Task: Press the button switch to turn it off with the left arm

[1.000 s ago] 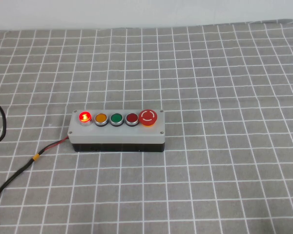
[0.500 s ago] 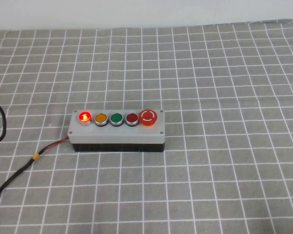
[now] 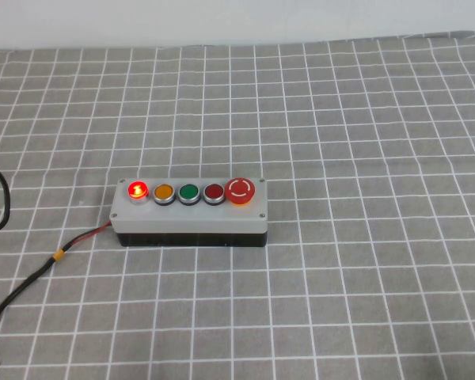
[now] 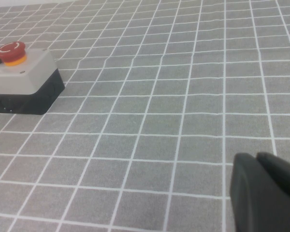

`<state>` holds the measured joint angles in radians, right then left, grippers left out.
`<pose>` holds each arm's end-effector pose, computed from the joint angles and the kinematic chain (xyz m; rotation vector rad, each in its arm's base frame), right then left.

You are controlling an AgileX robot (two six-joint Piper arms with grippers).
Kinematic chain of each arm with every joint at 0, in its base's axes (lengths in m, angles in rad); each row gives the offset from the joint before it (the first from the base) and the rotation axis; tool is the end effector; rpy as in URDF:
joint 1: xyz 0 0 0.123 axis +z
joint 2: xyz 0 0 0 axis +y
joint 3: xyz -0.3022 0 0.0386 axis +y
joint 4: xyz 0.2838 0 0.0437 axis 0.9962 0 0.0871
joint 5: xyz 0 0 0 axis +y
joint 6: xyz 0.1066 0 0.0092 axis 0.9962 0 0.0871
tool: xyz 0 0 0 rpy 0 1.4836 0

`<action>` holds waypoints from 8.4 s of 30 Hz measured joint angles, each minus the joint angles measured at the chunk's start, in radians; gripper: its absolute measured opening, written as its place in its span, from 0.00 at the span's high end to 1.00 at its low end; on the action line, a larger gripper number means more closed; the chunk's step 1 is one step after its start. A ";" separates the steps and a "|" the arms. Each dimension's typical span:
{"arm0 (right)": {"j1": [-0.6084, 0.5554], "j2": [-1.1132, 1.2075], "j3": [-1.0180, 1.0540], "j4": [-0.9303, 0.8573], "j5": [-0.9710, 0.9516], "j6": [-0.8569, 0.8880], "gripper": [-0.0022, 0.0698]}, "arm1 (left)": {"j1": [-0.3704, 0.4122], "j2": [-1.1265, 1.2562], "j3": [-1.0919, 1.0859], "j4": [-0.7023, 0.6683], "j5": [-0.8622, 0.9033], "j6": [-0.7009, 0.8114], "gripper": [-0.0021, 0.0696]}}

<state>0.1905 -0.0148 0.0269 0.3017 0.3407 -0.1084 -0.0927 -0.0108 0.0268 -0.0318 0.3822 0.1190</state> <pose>0.0811 0.0265 0.1708 -0.0832 1.8330 0.3495 0.0832 -0.0090 0.1647 0.1793 1.8731 -0.0134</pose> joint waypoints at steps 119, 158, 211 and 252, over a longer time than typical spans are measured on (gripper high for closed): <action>0.000 0.000 0.000 0.000 0.000 0.000 0.99 | -0.219 1.922 -1.588 0.039 0.654 0.034 0.98; 0.000 0.000 0.000 0.000 0.000 0.000 0.99 | -0.219 1.751 -1.540 0.045 0.671 0.034 0.98; 0.000 0.000 0.000 0.000 0.000 0.000 0.99 | -0.112 0.129 -0.121 0.021 -0.566 0.054 0.98; 0.000 0.000 0.000 0.000 0.000 0.000 0.99 | -0.030 -0.001 -0.001 0.011 0.005 -0.015 0.98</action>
<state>0.1905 -0.0148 0.0269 0.3017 0.3407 -0.1084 -0.1223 -0.0114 0.0253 -0.0212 0.3868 0.1037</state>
